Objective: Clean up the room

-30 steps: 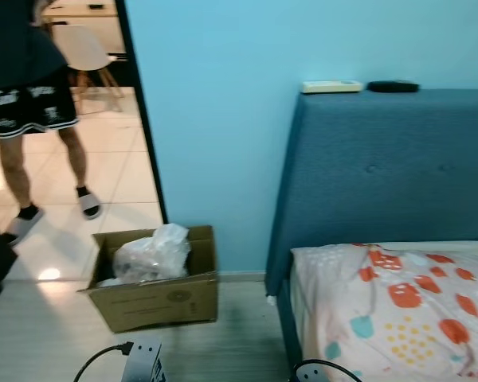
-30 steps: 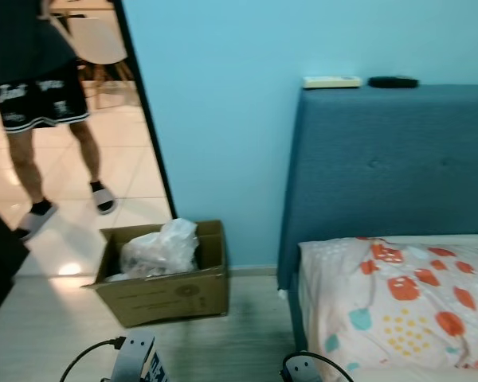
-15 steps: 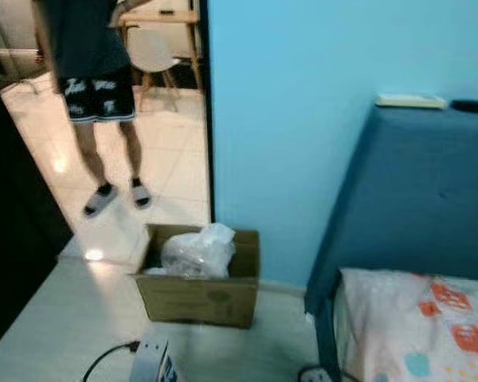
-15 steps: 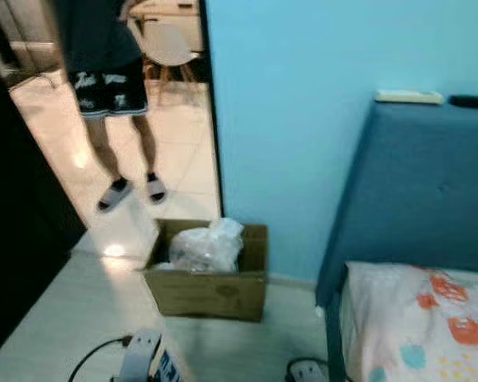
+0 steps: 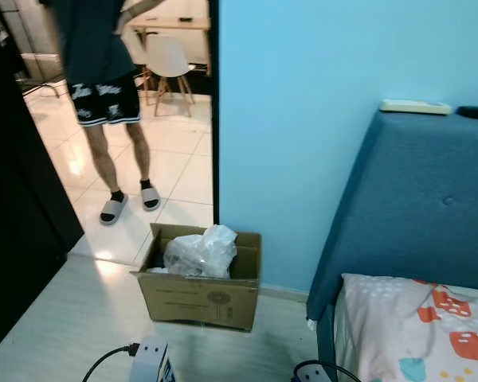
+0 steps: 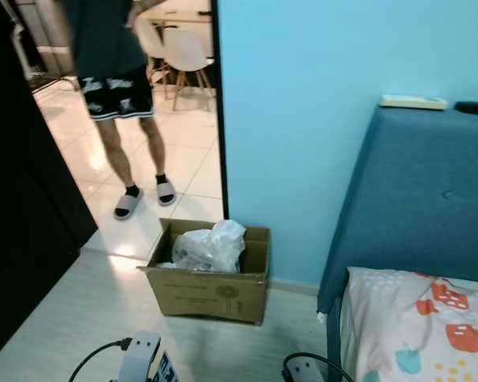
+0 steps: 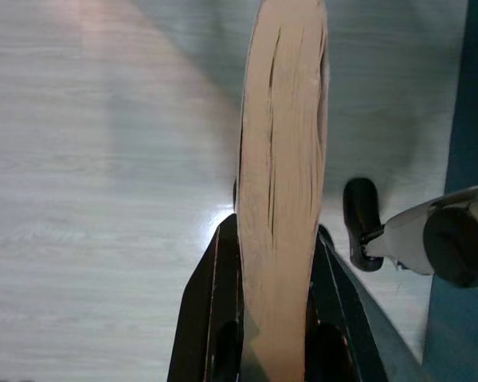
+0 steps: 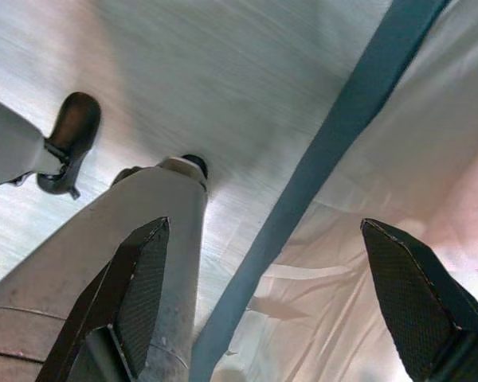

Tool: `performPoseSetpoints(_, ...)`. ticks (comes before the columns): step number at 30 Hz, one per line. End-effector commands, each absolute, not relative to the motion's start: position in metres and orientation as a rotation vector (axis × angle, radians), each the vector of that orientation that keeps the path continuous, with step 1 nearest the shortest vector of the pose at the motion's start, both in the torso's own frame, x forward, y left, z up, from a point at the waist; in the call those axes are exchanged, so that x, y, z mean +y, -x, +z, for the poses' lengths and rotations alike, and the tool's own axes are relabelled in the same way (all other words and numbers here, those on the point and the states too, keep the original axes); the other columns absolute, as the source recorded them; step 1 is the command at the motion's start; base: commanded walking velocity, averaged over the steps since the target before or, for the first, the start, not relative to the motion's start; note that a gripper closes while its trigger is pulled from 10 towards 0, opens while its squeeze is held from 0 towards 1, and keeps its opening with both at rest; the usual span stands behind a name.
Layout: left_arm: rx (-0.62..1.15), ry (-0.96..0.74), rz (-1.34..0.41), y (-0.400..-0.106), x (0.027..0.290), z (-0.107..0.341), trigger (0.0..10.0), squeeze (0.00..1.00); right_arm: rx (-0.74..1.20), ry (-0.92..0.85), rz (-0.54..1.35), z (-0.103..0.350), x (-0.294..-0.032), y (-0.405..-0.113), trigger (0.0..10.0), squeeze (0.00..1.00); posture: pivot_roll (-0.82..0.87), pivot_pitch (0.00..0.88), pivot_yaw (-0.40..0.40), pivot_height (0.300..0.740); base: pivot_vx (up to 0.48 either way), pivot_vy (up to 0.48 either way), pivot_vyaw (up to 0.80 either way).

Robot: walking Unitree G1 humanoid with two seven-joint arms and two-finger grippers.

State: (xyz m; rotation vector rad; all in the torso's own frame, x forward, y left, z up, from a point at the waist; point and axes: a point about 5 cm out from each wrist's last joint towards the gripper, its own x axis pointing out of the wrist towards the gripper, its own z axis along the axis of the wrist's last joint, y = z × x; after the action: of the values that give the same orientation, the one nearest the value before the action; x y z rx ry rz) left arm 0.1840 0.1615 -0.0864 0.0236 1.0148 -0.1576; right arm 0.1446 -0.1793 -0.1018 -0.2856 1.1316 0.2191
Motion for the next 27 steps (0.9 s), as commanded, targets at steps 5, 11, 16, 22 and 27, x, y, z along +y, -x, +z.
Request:
performPoseSetpoints(5, 0.985, 0.002, -0.180, -0.1905, 0.1611, -0.0827, 10.0, 0.00, 1.187, 0.297, 0.237, -0.1065, -0.1791, -0.1319, 10.0, 0.00, 0.02, 0.000, -0.035, 0.740, 0.000, 0.000, 0.00)
performPoseSetpoints(11, 0.983, 0.016, -0.195, -0.1920, 0.1586, -0.0820, 10.0, 0.00, 1.198, 0.294, 0.242, -0.1067, -0.1779, -0.1320, 10.0, 0.00, 0.02, 0.000, -0.033, 0.740, 0.000, -0.466, -0.12)
performPoseSetpoints(16, 0.976, 0.026, -0.177, -0.1925, 0.1590, -0.0817, 10.0, 0.00, 1.204, 0.292, 0.239, -0.1068, -0.1778, -0.1318, 10.0, 0.00, 0.02, 0.000, -0.033, 0.740, 0.000, 0.000, -0.72)
performPoseSetpoints(22, 0.978, 0.023, -0.178, -0.1917, 0.1590, -0.0821, 10.0, 0.00, 1.190, 0.287, 0.227, -0.1055, -0.1782, -0.1356, 10.0, 0.00, 0.02, 0.000, -0.033, 0.740, 0.000, 0.000, -0.45)
performPoseSetpoints(27, 0.980, 0.026, -0.181, -0.1911, 0.1583, -0.0824, 10.0, 0.00, 1.195, 0.292, 0.226, -0.1052, -0.1800, -0.1362, 10.0, 0.00, 0.02, 0.000, -0.034, 0.740, 0.000, 0.000, 0.00)
